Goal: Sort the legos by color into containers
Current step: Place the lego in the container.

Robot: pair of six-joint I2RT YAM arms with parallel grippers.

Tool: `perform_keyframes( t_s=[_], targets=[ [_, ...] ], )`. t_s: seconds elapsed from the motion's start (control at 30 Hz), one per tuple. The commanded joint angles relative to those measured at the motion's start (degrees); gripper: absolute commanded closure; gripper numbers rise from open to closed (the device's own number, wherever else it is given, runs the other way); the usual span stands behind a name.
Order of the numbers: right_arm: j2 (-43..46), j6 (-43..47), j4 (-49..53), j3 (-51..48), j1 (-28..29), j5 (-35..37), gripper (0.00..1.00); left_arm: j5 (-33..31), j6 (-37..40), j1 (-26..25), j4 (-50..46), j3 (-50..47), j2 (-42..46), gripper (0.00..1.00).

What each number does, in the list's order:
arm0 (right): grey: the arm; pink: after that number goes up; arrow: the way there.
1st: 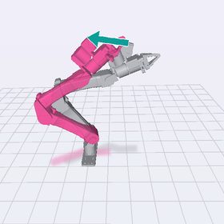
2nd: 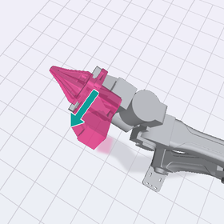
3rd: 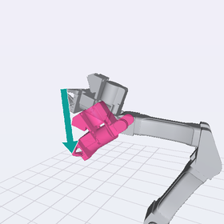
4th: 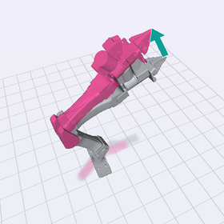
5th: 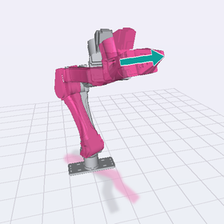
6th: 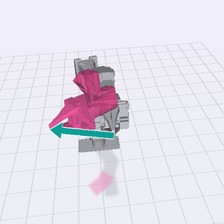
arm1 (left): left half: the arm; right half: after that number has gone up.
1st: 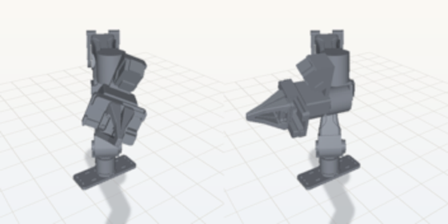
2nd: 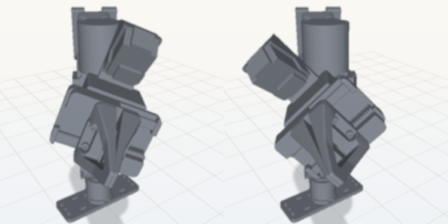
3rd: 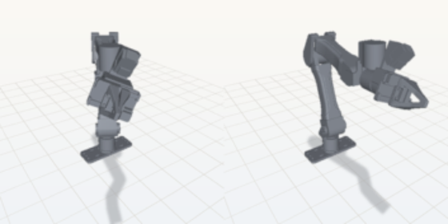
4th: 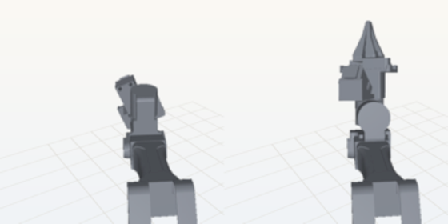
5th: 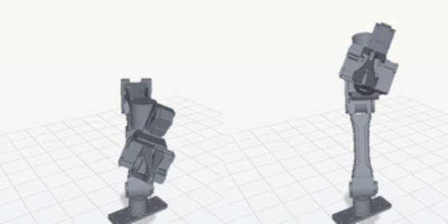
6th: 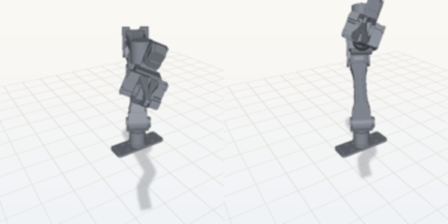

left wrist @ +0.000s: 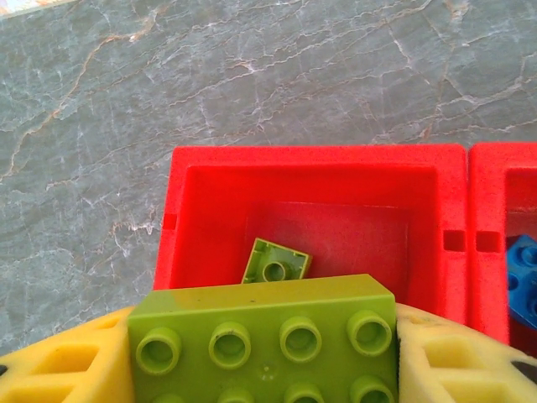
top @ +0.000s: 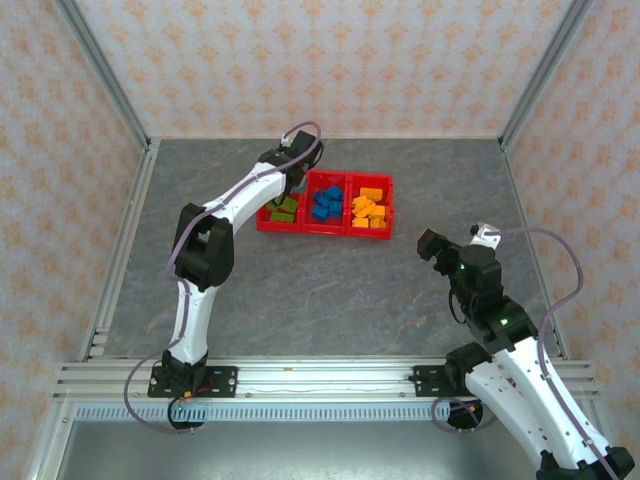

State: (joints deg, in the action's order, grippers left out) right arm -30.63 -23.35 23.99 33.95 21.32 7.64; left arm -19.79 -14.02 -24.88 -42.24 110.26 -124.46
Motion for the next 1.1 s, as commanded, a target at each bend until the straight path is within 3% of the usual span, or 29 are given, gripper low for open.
perform_keyframes(
  t_s=[0.0,0.13,0.47,0.67,0.73,1.07],
  targets=[
    [0.4,0.5,-1.9,-0.8,0.0,0.1,0.0,-2.1,-0.2,0.8,-0.9,2.1,-0.1,0.46],
    [0.4,0.6,-2.2,-0.9,0.1,-0.3,0.0,-1.5,-0.7,1.3,3.2,-0.8,0.7,0.44],
    [0.1,0.9,-2.2,-0.9,0.1,-0.3,0.0,4.3,-2.1,2.5,11.1,-5.1,5.5,0.25],
    [-0.2,0.9,-2.2,-0.9,0.0,-0.3,0.0,5.3,-3.3,2.5,13.7,-7.9,10.4,0.07],
    [-0.5,0.9,-2.1,-0.8,0.0,-0.3,0.0,5.7,-4.4,2.5,15.3,-10.3,13.7,0.01],
    [-1.2,0.5,-1.2,-0.4,0.0,1.6,0.0,5.2,-8.0,2.5,30.6,-29.6,37.6,0.01]
  ],
)
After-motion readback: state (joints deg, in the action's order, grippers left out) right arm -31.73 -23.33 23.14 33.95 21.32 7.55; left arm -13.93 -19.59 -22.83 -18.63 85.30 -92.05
